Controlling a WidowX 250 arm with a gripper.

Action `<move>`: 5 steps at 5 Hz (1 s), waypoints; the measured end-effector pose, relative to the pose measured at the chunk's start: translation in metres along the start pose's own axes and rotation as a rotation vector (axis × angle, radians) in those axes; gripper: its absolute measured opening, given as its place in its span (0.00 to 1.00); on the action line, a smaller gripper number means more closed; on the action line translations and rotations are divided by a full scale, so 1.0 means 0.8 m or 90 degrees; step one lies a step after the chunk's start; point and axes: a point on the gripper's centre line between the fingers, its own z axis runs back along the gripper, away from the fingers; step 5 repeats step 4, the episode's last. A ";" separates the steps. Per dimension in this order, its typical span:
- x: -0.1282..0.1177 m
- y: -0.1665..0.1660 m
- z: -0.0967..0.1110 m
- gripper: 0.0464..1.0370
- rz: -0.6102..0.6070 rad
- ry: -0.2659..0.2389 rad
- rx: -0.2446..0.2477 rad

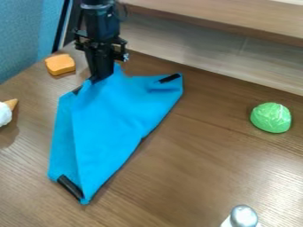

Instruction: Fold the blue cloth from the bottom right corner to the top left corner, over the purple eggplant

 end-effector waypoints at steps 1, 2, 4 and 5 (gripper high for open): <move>0.000 0.002 0.001 0.49 0.007 0.000 0.006; -0.010 0.004 0.005 0.78 0.044 0.000 0.024; -0.021 -0.015 0.036 0.97 0.044 -0.039 0.035; -0.021 -0.015 0.036 0.97 0.044 -0.039 0.035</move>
